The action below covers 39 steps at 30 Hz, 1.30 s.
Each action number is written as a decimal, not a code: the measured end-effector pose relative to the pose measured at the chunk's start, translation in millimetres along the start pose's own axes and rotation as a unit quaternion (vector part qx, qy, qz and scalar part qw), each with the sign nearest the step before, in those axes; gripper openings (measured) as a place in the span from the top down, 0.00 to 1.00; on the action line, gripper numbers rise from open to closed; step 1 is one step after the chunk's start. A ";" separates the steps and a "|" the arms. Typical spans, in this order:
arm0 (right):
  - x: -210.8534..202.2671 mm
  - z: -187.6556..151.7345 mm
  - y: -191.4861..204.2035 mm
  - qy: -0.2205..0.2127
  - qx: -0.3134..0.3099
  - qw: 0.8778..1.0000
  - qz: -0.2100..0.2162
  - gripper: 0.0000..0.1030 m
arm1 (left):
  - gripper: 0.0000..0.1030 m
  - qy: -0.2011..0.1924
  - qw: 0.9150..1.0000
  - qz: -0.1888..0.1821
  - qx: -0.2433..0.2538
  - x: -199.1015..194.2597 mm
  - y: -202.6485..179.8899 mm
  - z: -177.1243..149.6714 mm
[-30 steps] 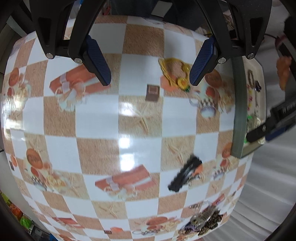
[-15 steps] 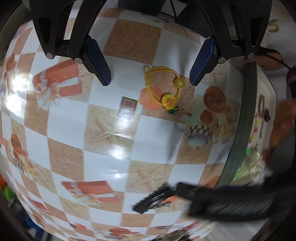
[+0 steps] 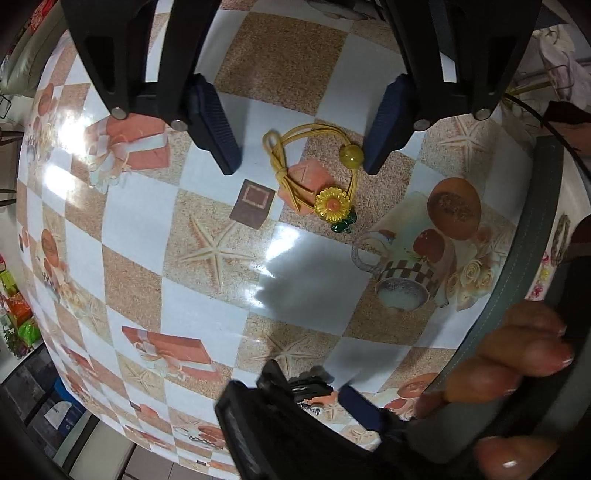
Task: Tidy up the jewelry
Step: 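Grasp the black snap clip with the left tool while the right tool grasps the yellow hair tie, then carry the black snap clip and yellow hair tie over the white tray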
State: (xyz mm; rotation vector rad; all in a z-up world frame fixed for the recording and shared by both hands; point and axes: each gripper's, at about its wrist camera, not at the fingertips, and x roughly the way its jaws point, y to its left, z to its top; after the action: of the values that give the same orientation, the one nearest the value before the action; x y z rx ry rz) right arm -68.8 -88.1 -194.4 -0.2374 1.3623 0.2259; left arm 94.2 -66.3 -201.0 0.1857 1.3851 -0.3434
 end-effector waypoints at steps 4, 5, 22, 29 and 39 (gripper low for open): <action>-3.2 0.2 2.1 -0.005 -0.009 1.000 0.001 0.44 | 0.31 -0.001 1.000 0.008 0.006 3.6 -8.5 6.1; -3.4 0.5 3.2 -0.005 -0.009 1.000 0.002 0.47 | 0.38 -0.003 1.000 0.013 0.007 3.6 -10.6 7.5; -17.3 7.6 -53.0 0.014 0.091 0.993 0.069 0.96 | 0.67 -0.028 0.999 -0.017 -0.007 -23.5 -11.8 2.1; -23.9 15.1 -105.3 0.016 0.157 0.982 0.106 0.96 | 0.67 -0.032 0.999 -0.025 -0.029 -45.2 7.3 -21.4; -39.4 18.7 -143.9 0.016 0.193 0.974 0.120 0.96 | 0.67 -0.035 0.998 -0.026 -0.048 -66.4 23.6 -40.7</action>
State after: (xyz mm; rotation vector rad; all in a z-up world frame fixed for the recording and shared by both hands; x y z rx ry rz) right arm -16.4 -220.8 -146.8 0.2514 1.4367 0.1545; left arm 54.8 -22.4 -144.9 0.0578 1.3353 -0.3216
